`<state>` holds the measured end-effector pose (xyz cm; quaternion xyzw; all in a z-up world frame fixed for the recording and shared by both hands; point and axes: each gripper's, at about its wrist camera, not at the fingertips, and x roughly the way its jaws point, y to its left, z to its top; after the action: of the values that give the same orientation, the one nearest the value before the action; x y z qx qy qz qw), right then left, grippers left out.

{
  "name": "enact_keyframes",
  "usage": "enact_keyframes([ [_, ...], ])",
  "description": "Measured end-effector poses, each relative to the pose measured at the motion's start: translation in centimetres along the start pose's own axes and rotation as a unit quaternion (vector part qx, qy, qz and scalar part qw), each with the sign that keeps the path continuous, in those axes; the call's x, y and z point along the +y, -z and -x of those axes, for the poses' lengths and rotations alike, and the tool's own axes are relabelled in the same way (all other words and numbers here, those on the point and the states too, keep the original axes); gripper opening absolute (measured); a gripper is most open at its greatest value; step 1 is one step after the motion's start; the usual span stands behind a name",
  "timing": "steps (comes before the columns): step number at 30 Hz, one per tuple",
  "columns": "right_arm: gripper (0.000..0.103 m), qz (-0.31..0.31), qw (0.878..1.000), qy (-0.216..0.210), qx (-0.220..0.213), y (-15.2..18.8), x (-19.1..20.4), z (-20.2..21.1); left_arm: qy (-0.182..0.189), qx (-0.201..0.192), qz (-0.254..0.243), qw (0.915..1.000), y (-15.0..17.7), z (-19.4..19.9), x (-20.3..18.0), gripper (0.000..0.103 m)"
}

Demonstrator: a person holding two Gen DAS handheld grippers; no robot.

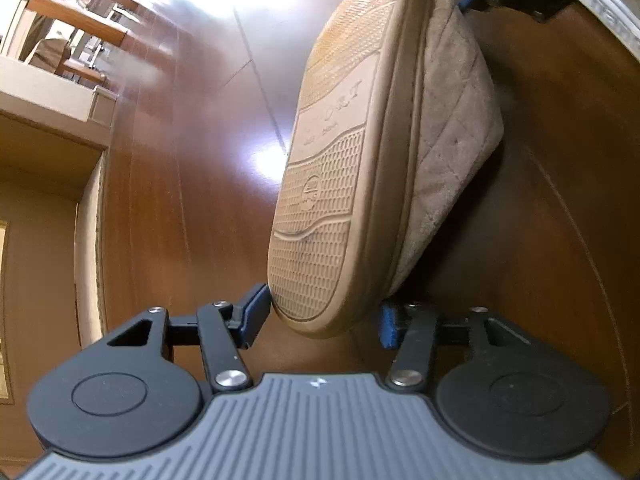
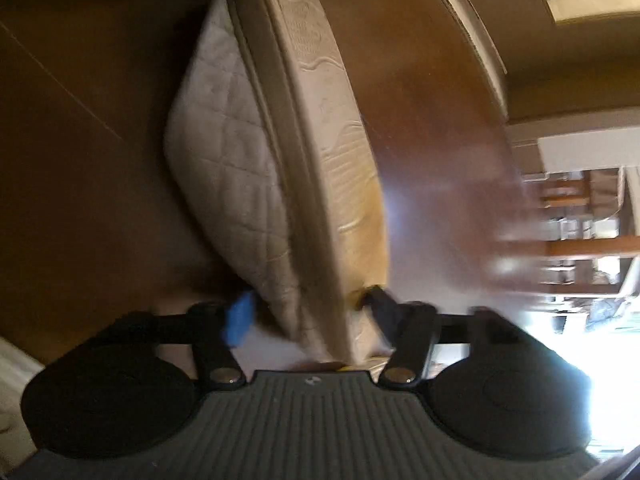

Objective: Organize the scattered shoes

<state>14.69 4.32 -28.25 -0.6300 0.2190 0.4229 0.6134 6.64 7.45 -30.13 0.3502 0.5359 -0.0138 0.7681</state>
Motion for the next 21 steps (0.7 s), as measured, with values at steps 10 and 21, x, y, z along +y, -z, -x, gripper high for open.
enact_keyframes([
  [10,0.036,-0.628,0.730,-0.269,-0.033,5.4,-12.2,2.1,0.032,-0.014,0.272,0.9618,-1.9,3.0,13.5,0.051],
  [21,0.081,-0.778,0.597,-0.195,-0.016,12.8,-7.9,8.5,0.135,-0.044,0.189,0.9717,-3.4,5.0,8.1,0.057],
])
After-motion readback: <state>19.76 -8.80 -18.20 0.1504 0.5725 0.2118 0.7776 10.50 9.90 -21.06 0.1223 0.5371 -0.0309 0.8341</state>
